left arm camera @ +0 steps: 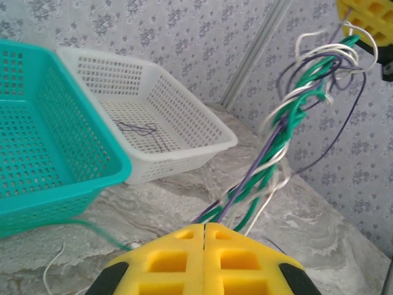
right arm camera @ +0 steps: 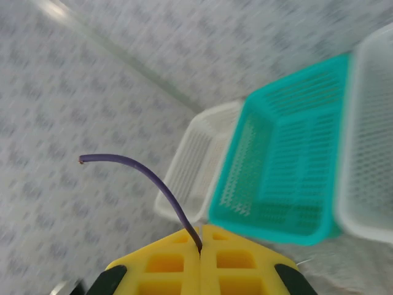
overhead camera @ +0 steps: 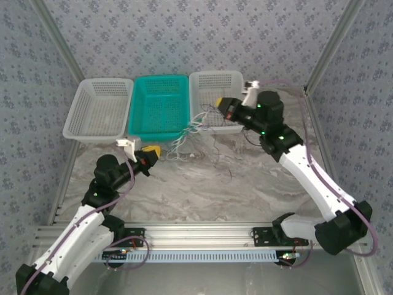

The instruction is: Untangle the cables

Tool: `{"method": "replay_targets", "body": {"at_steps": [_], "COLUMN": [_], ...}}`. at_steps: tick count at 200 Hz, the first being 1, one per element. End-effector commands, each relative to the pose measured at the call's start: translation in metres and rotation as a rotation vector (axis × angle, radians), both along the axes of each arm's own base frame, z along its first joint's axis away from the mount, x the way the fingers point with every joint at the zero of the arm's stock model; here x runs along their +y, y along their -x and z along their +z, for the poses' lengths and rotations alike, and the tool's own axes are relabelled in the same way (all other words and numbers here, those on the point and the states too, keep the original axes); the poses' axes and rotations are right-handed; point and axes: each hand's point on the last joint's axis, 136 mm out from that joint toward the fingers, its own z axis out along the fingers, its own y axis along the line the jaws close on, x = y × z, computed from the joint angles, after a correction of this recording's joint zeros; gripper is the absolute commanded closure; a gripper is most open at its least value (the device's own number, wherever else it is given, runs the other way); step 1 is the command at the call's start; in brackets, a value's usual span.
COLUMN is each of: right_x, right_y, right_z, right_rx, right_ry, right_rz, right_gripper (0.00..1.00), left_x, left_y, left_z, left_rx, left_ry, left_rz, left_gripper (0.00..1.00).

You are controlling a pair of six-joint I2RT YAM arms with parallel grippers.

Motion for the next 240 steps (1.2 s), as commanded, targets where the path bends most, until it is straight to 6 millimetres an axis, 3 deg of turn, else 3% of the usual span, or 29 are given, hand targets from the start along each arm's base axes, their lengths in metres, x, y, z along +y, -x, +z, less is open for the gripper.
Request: {"method": "replay_targets", "body": {"at_steps": [1, 15, 26, 60, 74, 89, 121, 131, 134, 139, 164, 193, 240], "right_x": [-0.100, -0.119, -0.121, -0.082, -0.077, -0.080, -0.084, -0.077, -0.076, -0.074, -0.050, -0.007, 0.040], "right_y": [-0.005, 0.001, 0.003, 0.013, 0.021, 0.029, 0.040, 0.041, 0.045, 0.047, 0.051, 0.060, 0.065], "right_z": [0.054, 0.046, 0.039, 0.029, 0.031, 0.041, 0.068, 0.068, 0.083, 0.087, 0.094, 0.099, 0.095], "right_rx": [-0.128, -0.108, -0.089, -0.068, -0.077, -0.103, -0.148, -0.145, -0.169, -0.170, -0.167, -0.214, -0.211], "right_ry": [-0.131, -0.143, -0.144, -0.160, -0.128, -0.103, -0.099, -0.097, -0.113, -0.120, -0.129, -0.118, -0.115], "right_rz": [-0.359, -0.410, -0.407, -0.217, -0.218, -0.245, -0.290, -0.271, -0.266, -0.263, -0.215, -0.083, 0.026], "right_gripper": [1.00, 1.00, 1.00, 1.00, 1.00, 1.00, 1.00, 1.00, 1.00, 1.00, 1.00, 1.00, 1.00], "left_x": [0.024, 0.027, 0.027, -0.001, -0.014, -0.029, -0.073, -0.087, -0.090, -0.096, -0.121, -0.144, -0.151], "left_y": [-0.003, -0.005, -0.006, -0.001, 0.003, 0.008, 0.027, 0.033, 0.035, 0.037, 0.045, 0.047, 0.014], "left_z": [-0.058, -0.061, -0.061, -0.044, -0.031, -0.017, 0.021, 0.032, 0.036, 0.043, 0.076, 0.099, 0.114], "left_rx": [0.200, 0.211, 0.213, 0.155, 0.117, 0.087, -0.006, -0.033, -0.042, -0.056, -0.139, -0.212, -0.309], "left_ry": [-0.094, -0.101, -0.101, -0.017, 0.026, 0.030, 0.002, -0.003, -0.004, 0.000, 0.030, -0.009, -0.039], "left_rz": [0.128, 0.147, 0.151, -0.008, -0.082, -0.153, -0.322, -0.366, -0.379, -0.394, -0.449, -0.480, -0.350], "left_gripper": [1.00, 1.00, 1.00, 1.00, 1.00, 0.88, 0.53, 0.45, 0.42, 0.37, 0.07, 0.01, 0.01]}}
